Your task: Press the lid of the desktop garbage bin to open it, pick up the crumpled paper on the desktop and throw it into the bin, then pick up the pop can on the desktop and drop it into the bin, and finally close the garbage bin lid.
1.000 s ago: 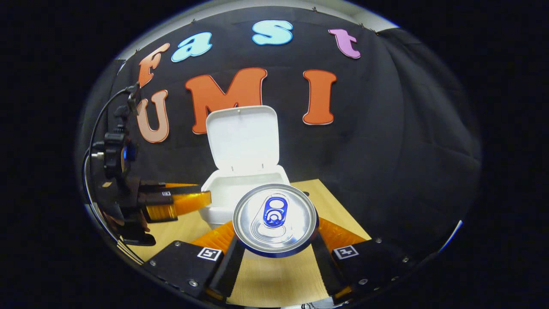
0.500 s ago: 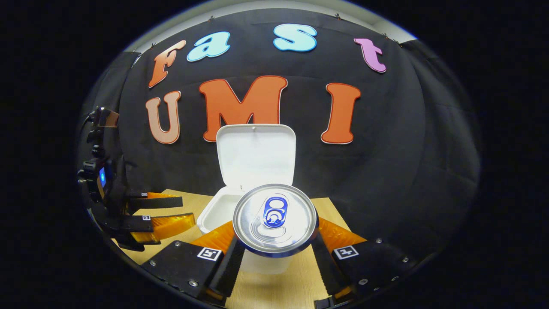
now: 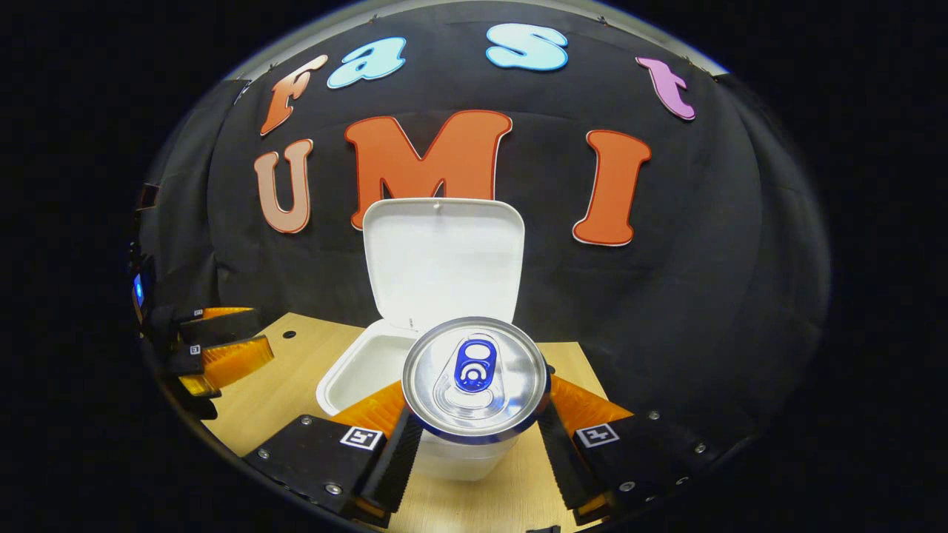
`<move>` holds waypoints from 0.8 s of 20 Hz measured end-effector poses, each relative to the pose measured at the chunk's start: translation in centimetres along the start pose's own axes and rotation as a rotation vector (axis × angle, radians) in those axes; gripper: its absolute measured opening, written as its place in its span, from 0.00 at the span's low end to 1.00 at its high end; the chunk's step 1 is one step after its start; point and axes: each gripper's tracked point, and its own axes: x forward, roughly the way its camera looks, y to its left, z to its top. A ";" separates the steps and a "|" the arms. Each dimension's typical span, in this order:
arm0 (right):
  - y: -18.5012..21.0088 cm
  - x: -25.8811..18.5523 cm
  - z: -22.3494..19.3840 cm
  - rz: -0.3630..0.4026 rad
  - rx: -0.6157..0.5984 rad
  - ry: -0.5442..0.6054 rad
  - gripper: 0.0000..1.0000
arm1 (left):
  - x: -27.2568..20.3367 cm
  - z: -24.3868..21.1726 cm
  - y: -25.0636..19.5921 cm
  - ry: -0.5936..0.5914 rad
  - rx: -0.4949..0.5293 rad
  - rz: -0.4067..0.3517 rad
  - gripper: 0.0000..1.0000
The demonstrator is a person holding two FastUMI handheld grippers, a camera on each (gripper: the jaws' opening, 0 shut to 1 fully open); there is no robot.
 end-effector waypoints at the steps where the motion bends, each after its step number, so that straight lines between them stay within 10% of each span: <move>1: 0.2 0.4 -0.2 0.009 -0.002 0.012 0.80 | 0.0 0.1 0.4 -0.004 0.003 0.017 0.90; 16: 0.0 4.3 -2.2 0.071 -0.032 0.111 0.84 | 1.0 -3.1 5.7 0.071 -0.058 0.223 0.91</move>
